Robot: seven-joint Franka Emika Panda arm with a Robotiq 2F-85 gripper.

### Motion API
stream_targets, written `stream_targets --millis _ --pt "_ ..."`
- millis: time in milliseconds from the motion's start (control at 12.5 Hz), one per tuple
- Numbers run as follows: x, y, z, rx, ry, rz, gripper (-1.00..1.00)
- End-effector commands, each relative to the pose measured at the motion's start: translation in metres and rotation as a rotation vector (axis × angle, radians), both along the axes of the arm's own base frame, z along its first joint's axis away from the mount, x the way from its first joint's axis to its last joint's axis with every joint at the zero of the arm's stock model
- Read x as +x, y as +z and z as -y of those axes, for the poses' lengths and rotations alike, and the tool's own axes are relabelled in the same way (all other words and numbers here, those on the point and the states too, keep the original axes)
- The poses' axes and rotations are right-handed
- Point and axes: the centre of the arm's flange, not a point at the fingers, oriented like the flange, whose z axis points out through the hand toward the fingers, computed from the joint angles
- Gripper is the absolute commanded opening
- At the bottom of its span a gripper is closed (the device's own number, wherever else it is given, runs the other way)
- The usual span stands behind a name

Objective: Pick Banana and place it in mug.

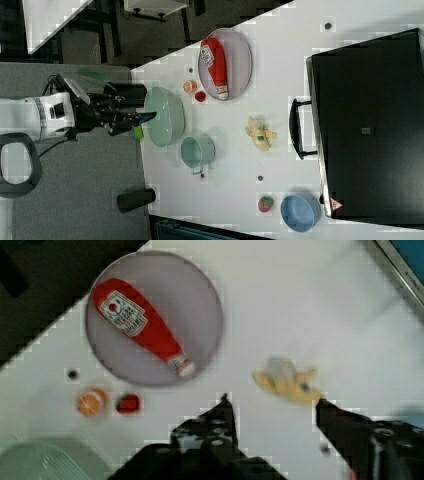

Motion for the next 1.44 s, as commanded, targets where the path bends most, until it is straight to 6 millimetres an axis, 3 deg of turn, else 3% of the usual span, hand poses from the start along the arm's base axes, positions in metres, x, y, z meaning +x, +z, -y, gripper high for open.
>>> stream_targets --millis 80,240,480,960,1440 --pt "-0.129 0.072 0.028 -0.011 -0.175 -0.079 0.59" --pt "-0.128 0.068 0.028 -0.011 -0.175 -0.087 1.0" --pt "-0.121 0.034 0.027 -0.014 -0.174 -0.137 1.0" --pt "-0.092 -0.093 0.022 -0.012 -0.054 -0.109 1.0" --pt "-0.081 -0.215 0.017 -0.012 0.154 -0.075 1.0"
